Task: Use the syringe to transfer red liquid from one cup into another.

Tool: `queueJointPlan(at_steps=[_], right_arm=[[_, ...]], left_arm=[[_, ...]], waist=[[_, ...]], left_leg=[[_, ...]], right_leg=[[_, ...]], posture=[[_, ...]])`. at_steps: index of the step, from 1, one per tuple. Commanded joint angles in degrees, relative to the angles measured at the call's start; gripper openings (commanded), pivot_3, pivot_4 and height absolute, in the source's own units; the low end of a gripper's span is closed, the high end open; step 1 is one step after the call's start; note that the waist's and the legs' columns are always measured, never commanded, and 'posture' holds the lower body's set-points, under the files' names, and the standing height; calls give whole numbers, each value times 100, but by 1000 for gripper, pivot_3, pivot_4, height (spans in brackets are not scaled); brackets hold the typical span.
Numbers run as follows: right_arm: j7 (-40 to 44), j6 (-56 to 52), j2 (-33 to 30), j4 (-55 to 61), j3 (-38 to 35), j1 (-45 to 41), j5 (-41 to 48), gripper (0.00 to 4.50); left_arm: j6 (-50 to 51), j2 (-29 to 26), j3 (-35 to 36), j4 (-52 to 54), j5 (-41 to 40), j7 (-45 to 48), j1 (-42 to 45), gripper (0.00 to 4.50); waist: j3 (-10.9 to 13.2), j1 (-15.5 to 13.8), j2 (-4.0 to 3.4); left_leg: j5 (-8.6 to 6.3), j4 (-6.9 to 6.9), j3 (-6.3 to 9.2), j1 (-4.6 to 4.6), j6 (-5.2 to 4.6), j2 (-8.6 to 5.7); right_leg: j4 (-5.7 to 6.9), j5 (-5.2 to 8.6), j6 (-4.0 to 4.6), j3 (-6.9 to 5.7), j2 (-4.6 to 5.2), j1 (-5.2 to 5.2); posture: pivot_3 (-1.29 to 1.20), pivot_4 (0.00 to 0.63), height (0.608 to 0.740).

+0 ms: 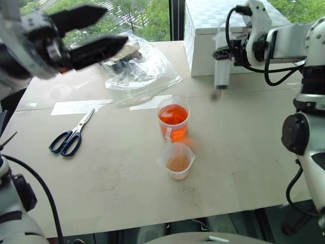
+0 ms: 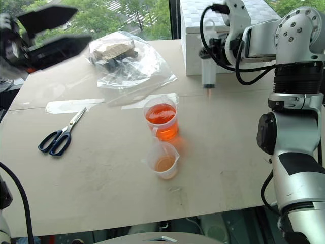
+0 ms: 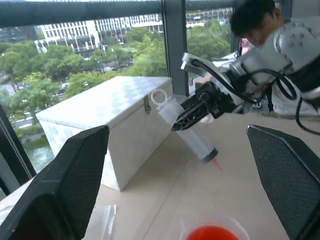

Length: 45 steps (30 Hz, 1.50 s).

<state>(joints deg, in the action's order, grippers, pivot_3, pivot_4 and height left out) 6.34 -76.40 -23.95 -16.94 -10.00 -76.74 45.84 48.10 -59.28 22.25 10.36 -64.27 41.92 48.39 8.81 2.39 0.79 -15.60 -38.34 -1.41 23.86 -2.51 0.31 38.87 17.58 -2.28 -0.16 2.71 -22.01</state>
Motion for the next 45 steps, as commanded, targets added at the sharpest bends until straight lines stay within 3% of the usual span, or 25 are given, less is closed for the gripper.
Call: queueJointPlan(at_steps=[1, 4, 10, 24, 29, 38, 41, 44, 45], right_arm=[[1106, 1211, 291, 1076, -348, 535, 339, 1536], [2332, 2123, 434, 1776, -273, 1165, 481, 1536], [3613, 3281, 478, 2409, 576, 2118, -69, 1536], [3844, 4015, 718, 2456, 1642, 2648, -1100, 1536], [3987, 4494, 723, 2256, 1890, 2760, -1588, 1536], [3873, 4449, 828, 2132, 1943, 2814, -1876, 1536], [3861, 4480, 851, 2119, 2004, 2851, -1995, 1536], [3837, 4476, 920, 2151, 1982, 2849, -1997, 1536], [3830, 4468, 938, 2165, 1973, 2844, -1999, 1536]], left_arm=[[-221, 236, -150, -478, 198, 27, 608, 4500], [-398, 519, -459, -861, 548, 223, 1090, 4500], [-471, 942, -912, -1176, 960, 794, 1508, 4500], [-659, 831, -1759, -892, 1809, 2549, 1170, 4500], [-914, 988, -2003, -950, 2326, 2559, 898, 4500], [-549, 1520, -1683, -985, 2020, 2262, 893, 4500], [-488, 1571, -1676, -932, 1988, 2266, 903, 3820], [-553, 1527, -1820, -929, 2180, 2391, 809, 2302], [-560, 1530, -1853, -927, 2230, 2389, 790, 2302]], waist=[[0, -6, 0], [0, -36, 1], [-1, 1, 3], [-1, 4, 2], [0, -3, 3], [0, 14, 3], [0, 15, 3], [0, 6, 3], [0, 6, 3]], left_leg=[[1, 0, 1, 0, 1, 0], [2, -1, 3, 4, 4, -2], [3, -8, -2, 5, 5, -10], [17, -11, 4, -2, 26, -1], [17, -12, 9, -1, 26, -1], [17, -16, 12, 0, 26, -1], [17, -15, 12, 0, 26, -1], [17, -16, 13, 0, 26, -1], [17, -16, 13, 0, 26, -1]], right_leg=[[1, 0, 0, -1, 0, 0], [0, -1, -1, -9, -5, -2], [-1, -2, -5, -22, -5, -3], [5, -2, -4, -16, 5, -7], [4, -2, -4, -13, 5, -7], [9, -2, -4, -5, 9, -6], [9, -2, -4, -4, 7, -6], [8, -2, -4, -5, 8, -6], [9, -2, -4, -5, 8, -6]], posture=[[0, 150, 740], [0, 150, 740], [0, 150, 740], [0, 150, 740], [0, 150, 740], [0, 150, 740], [0, 150, 740], [0, 150, 740], [0, 150, 740]])
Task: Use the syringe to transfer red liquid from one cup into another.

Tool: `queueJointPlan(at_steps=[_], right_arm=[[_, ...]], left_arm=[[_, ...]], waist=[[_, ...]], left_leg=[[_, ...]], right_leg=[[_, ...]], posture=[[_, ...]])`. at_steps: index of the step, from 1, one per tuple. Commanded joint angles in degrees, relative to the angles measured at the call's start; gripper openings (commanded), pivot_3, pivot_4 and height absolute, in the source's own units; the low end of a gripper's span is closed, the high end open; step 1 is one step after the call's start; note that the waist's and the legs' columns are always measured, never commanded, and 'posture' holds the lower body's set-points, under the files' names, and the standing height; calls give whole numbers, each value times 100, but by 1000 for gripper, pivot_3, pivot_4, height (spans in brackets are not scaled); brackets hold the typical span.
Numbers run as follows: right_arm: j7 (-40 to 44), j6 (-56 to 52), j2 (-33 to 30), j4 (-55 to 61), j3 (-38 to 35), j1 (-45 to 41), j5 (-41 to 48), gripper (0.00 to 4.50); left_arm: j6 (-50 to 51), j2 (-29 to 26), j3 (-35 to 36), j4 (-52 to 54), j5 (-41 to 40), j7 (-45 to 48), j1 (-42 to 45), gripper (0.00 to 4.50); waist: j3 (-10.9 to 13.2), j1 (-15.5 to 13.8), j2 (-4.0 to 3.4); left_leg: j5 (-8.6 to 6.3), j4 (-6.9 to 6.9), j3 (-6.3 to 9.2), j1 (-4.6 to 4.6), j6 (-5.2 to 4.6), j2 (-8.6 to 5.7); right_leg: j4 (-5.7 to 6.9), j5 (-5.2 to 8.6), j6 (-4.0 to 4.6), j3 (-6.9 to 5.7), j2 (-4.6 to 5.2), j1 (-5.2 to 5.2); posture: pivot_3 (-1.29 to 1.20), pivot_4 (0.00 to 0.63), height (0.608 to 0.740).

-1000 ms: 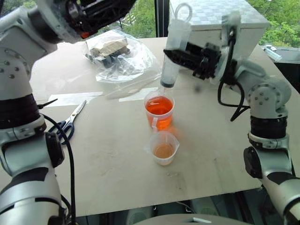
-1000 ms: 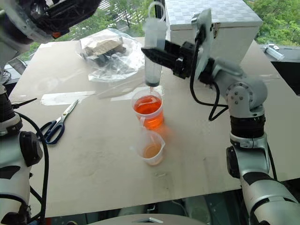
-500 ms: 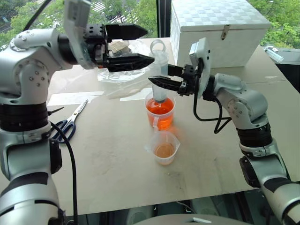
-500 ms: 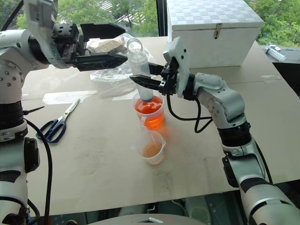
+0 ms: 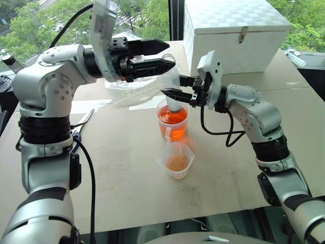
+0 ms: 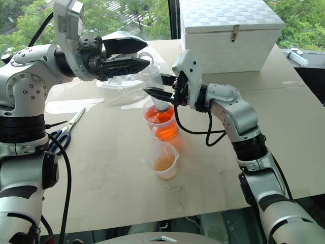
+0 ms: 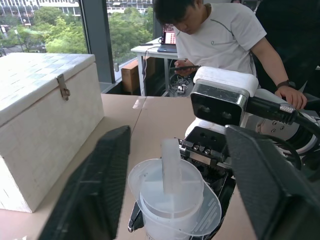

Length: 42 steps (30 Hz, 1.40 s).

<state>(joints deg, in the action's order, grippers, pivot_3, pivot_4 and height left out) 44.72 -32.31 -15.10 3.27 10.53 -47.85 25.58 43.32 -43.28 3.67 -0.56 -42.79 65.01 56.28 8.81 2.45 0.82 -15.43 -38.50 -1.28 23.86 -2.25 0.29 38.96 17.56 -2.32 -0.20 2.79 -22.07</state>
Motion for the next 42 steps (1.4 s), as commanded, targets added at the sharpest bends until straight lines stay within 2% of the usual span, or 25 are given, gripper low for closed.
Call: queueJointPlan(at_steps=[1, 7, 15, 16, 17, 19, 20, 25, 42], right_arm=[[-4, 67, 61, 155, -80, -43, 19, 1536], [73, 183, 53, 151, -29, 15, -94, 1536], [84, 204, 114, 174, -33, 68, -150, 1536], [86, 203, 117, 176, -34, 73, -157, 1536], [80, 183, 123, 191, -40, 82, -152, 1536], [75, 160, 133, 214, -46, 98, -151, 1536], [74, 154, 138, 221, -50, 101, -152, 1536], [79, 144, 160, 221, -60, 115, -165, 1536], [-27, 174, 269, 255, 105, 582, -308, 1536]], left_arm=[[18, -52, -17, 150, 68, 58, 14, 2302], [65, -9, -230, 59, 307, 49, 20, 2302], [271, 168, -122, -105, 268, -10, 282, 2302], [305, 171, -115, -112, 255, -9, 292, 1761], [322, 177, -117, -98, 261, -21, 285, 1430], [346, 187, -125, -47, 264, -24, 243, 357], [347, 177, -154, -12, 282, -2, 202, 147], [350, 169, -189, 94, 309, 31, 108, 147], [750, 169, 96, 4, 48, 35, 899, 147]], waist=[[0, -2, 0], [0, -6, 0], [0, -5, 0], [0, -4, 0], [0, -5, 0], [0, -2, 0], [0, 0, 0], [0, 0, 0], [-1, 1, 0]], left_leg=[[0, 0, 0, 0, 0, 0], [0, -2, 1, 0, 0, 0], [0, -2, 2, 0, 0, 0], [0, -2, 1, 0, 0, 0], [0, -2, 1, 0, 0, 0], [0, -2, 1, 0, 0, 0], [0, -2, 1, 0, 0, 0], [0, -3, 2, 0, 0, 0], [0, -5, 2, -1, 0, 0]], right_leg=[[0, 0, 0, 0, 0, 0], [0, 0, 0, -1, -1, 1], [1, 0, 0, -2, -1, 1], [1, 0, 0, -2, -1, 1], [1, 0, 0, -2, -1, 1], [1, 0, 0, -2, -1, 1], [1, 0, 0, -1, -1, 1], [1, 0, 0, -2, -1, 1], [1, 0, 0, -2, -1, 1]], posture=[[0, 150, 740], [0, 150, 740], [0, 150, 740], [0, 150, 740], [0, 150, 740], [0, 150, 740], [0, 150, 740], [0, 150, 740], [0, 150, 740]])
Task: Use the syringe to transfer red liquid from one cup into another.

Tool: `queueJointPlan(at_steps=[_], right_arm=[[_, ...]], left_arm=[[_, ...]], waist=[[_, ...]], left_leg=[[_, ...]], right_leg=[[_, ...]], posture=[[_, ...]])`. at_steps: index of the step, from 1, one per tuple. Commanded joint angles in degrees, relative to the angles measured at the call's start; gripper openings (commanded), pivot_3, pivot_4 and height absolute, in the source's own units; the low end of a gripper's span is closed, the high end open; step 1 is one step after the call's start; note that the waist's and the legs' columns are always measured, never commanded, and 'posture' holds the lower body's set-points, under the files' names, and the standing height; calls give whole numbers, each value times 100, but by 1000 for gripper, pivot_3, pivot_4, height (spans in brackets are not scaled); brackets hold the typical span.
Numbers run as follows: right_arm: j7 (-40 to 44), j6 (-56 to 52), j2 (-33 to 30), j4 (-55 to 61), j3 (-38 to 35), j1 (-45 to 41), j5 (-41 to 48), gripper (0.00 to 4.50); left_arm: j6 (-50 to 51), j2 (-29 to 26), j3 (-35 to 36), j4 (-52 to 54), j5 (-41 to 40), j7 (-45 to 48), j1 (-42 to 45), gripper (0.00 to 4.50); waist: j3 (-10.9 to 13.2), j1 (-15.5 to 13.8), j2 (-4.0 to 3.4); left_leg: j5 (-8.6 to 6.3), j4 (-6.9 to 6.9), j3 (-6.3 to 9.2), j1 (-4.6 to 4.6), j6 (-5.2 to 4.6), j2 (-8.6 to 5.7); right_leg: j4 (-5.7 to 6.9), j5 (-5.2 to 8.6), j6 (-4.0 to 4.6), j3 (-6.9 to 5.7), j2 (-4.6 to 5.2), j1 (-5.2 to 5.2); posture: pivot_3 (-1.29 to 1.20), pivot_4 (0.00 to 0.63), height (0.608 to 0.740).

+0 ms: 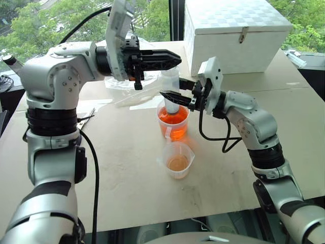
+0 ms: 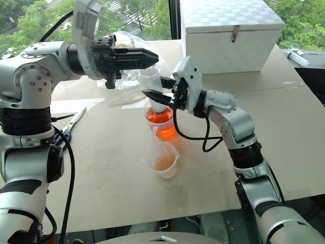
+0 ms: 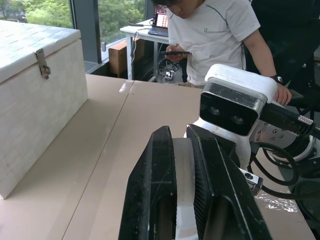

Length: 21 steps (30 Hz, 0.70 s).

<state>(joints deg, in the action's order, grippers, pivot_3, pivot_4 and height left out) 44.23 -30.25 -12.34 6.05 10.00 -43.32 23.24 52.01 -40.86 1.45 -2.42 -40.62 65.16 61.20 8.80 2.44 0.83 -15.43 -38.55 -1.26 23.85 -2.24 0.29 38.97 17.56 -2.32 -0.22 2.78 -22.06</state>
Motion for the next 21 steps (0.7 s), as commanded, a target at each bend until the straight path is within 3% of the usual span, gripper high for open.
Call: queueJointPlan(at_steps=[1, 21], right_arm=[[23, -17, -5, -33, 161, 136, -81, 1536], [42, 192, 10, -231, 184, 136, -164, 1536]], left_arm=[[-108, -75, 327, 178, -170, 14, 421, 147], [-66, -54, 451, 193, -276, -75, 376, 147]], waist=[[0, 2, 0], [0, 0, 0]], left_leg=[[0, 0, 0, 0, 0, 0], [0, -4, 0, 0, 0, 0]], right_leg=[[0, 0, 0, 0, 0, 0], [1, 0, 0, 0, 0, 0]], posture=[[0, 150, 740], [0, 150, 740]])
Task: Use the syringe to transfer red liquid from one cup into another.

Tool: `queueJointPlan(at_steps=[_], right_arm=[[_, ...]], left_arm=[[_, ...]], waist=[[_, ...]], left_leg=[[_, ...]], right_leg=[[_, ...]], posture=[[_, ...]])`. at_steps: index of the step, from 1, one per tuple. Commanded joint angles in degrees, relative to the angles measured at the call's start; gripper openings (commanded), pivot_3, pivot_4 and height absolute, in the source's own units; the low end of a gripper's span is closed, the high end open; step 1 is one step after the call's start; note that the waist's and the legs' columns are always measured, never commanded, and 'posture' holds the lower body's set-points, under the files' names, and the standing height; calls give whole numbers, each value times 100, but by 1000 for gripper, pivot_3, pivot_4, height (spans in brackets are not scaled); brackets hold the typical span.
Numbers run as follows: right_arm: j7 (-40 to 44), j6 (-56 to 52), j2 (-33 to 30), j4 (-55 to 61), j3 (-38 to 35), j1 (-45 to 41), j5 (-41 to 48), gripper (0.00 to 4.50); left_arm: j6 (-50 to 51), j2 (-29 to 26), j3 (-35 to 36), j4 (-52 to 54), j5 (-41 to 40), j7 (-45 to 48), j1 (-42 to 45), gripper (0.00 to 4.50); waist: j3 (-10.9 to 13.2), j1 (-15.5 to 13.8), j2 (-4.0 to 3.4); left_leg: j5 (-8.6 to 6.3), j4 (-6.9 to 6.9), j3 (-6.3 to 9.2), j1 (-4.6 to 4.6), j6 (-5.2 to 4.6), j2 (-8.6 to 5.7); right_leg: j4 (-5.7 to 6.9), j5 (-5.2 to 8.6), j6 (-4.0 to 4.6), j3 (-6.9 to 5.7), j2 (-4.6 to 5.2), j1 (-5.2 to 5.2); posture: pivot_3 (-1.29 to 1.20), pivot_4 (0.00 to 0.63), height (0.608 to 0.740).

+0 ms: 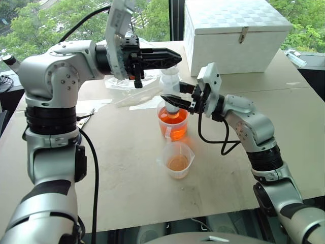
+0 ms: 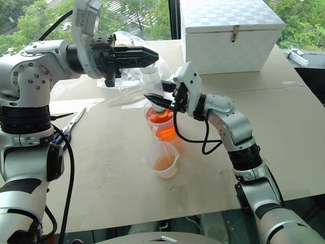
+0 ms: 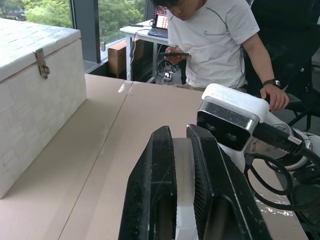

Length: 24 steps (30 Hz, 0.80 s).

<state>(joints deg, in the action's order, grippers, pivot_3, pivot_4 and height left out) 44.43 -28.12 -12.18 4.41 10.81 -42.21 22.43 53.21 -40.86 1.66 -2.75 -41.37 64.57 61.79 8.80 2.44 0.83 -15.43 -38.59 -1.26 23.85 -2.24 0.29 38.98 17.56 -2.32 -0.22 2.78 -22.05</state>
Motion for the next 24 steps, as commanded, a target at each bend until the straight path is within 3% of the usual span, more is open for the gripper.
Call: queueJointPlan(at_steps=[1, 6, 8, 10, 11, 12, 19, 24], right_arm=[[21, -12, -8, -76, 98, 20, -91, 1536], [36, 4, -4, -83, 94, 5, -89, 1536], [30, -6, 8, -62, 70, -21, -62, 1536], [26, 4, 20, -66, 36, -55, -55, 1536], [28, 16, 24, -78, 14, -77, -55, 1536], [29, 17, 27, -88, -24, -106, -39, 1536], [9, 29, 19, -96, -174, -178, 0, 1536], [-219, -332, 12, 144, -675, -433, 441, 1536]], left_arm=[[-211, -59, 426, 236, -187, -9, 305, 147], [-251, -55, 466, 204, -171, -55, 308, 147], [-269, -125, 481, 361, -266, 117, 239, 916], [-328, -60, 534, 364, -219, -93, 267, 1342], [-346, -10, 577, 282, -173, -257, 320, 2079], [-395, -64, 595, 283, -162, -200, 308, 2316], [-436, -207, 795, 134, -232, -225, 398, 2316], [-494, -250, 1147, -188, -275, -488, 656, 2316]], waist=[[0, 0, 0], [0, 0, 0], [0, 5, 1], [0, 7, 1], [-1, 4, 1], [-1, 2, 1], [-1, -1, 1], [0, 0, 1]], left_leg=[[0, 0, 0, 0, 0, 0], [0, -1, 0, 0, 0, 0], [0, -1, 0, 0, 0, 0], [0, -1, 0, 0, 0, 0], [0, -1, 0, 0, 0, 0], [0, -2, 0, 0, 0, 0], [0, -9, 1, 0, 0, 0], [0, -11, 2, 0, 0, 0]], right_leg=[[0, 0, 0, 0, 0, 0], [0, 0, 0, 0, 0, 0], [0, 0, 0, 1, 0, 0], [0, 0, 0, 1, -1, 0], [0, 0, 0, 2, 0, 0], [-1, 0, 0, 1, 0, 0], [0, 0, 0, 0, 0, 0], [0, 0, 0, -4, 0, 0]], posture=[[0, 150, 740], [0, 150, 740], [0, 150, 740], [0, 150, 740], [0, 150, 740], [0, 150, 740], [0, 150, 740], [0, 150, 740]])
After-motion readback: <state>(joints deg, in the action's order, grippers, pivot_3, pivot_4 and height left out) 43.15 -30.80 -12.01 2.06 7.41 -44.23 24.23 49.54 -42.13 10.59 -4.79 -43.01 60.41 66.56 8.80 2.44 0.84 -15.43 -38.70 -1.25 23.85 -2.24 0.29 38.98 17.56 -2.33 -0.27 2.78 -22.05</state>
